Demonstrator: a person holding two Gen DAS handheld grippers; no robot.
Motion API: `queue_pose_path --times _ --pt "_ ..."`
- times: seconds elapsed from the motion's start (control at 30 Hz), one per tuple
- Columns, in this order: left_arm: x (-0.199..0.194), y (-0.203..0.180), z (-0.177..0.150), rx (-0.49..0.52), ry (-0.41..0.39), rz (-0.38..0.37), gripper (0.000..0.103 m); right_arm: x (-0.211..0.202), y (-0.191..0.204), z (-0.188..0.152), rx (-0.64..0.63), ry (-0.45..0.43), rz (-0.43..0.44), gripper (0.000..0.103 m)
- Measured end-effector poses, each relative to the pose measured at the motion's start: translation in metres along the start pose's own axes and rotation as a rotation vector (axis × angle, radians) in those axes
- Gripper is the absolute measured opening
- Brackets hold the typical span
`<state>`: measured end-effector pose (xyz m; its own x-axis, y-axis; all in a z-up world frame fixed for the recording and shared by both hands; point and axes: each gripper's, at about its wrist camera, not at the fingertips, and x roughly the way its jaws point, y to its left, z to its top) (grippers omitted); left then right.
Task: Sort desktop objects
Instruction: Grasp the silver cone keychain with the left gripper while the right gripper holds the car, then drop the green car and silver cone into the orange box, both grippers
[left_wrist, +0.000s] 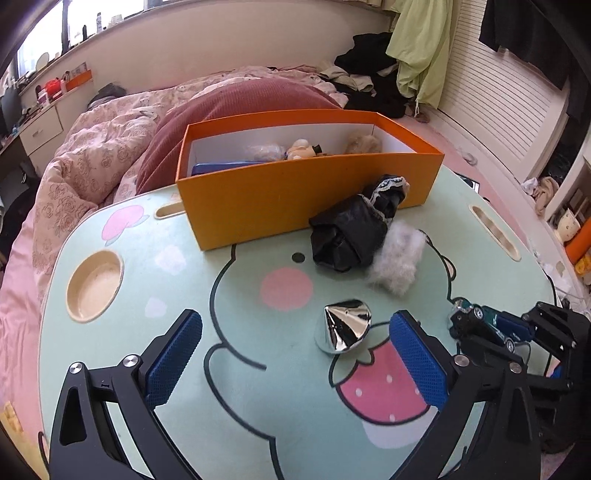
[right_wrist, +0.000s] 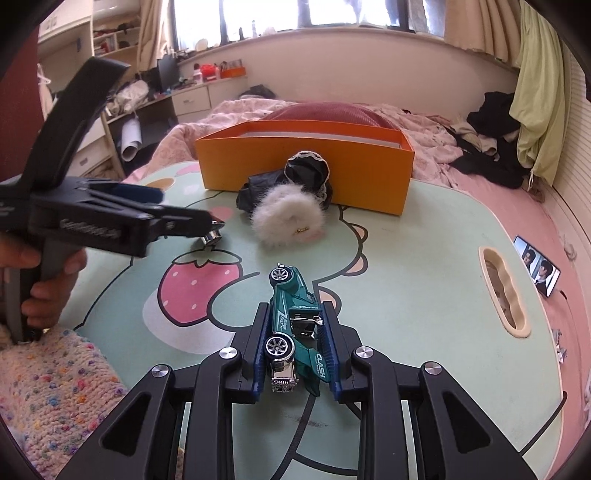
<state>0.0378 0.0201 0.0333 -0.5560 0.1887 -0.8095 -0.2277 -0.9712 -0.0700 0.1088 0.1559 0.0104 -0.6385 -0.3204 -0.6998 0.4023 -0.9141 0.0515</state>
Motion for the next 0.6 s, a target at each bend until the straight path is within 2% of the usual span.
queue_pose_path --times 0.07,0.1,0.13,0.17,0.27,0.47,0.6 --pt "0.011 -0.007 0.004 0.026 0.032 -0.015 0.069 0.000 0.000 0.000 0.000 0.000 0.000 0.025" --pt "0.015 -0.009 0.003 0.035 0.047 -0.026 0.060 0.000 0.000 0.000 0.001 0.000 0.001 0.025" --pt "0.018 -0.012 0.001 0.040 0.054 -0.032 0.041 0.000 0.000 0.000 0.002 0.000 -0.001 0.025" --pt "0.015 -0.015 -0.001 0.053 0.032 -0.018 0.033 0.000 0.000 0.000 0.005 -0.001 -0.005 0.025" --pt "0.003 -0.013 -0.006 0.051 -0.003 -0.082 0.033 -0.001 -0.002 0.001 0.020 -0.002 -0.009 0.025" --pt "-0.028 0.002 -0.009 0.019 -0.098 -0.081 0.033 -0.001 -0.008 0.006 0.065 0.022 0.003 0.024" --pt "-0.041 0.013 -0.001 0.002 -0.134 -0.085 0.033 -0.003 -0.014 0.019 0.113 0.012 0.060 0.024"
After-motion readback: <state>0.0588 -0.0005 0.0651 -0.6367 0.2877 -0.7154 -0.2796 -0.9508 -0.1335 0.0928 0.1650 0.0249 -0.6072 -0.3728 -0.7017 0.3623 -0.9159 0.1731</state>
